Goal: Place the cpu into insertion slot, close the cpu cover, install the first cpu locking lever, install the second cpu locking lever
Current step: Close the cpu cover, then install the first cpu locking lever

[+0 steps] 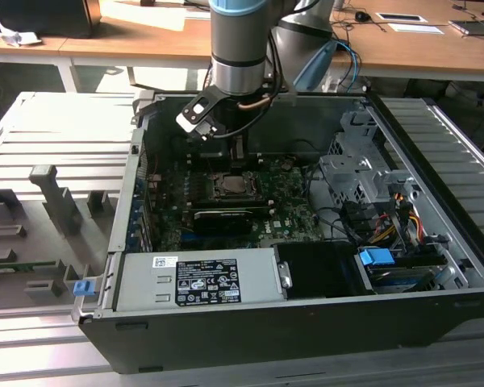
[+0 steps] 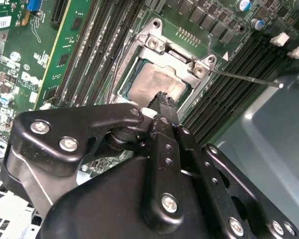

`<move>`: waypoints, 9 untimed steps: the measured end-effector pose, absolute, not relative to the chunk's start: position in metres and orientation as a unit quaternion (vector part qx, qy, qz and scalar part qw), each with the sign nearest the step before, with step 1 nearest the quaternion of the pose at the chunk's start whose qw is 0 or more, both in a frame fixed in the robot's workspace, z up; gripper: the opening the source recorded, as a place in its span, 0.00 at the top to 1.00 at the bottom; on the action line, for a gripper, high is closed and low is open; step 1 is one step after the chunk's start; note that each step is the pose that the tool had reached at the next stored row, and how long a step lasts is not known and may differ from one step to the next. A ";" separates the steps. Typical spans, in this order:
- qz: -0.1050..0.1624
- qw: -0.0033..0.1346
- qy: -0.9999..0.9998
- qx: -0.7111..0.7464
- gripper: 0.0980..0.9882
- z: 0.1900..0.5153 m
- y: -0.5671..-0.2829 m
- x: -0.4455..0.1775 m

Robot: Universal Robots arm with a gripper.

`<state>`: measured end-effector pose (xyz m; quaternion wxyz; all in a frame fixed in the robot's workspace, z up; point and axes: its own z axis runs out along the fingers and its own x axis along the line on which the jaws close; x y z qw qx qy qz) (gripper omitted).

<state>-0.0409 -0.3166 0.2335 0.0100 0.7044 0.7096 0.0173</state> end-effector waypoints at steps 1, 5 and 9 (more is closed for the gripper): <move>0.017 0.010 0.710 0.704 0.99 0.233 -0.317 -0.041; 0.017 0.010 0.710 0.704 0.99 0.234 -0.317 -0.043; 0.017 0.010 0.710 0.704 0.99 0.235 -0.317 -0.043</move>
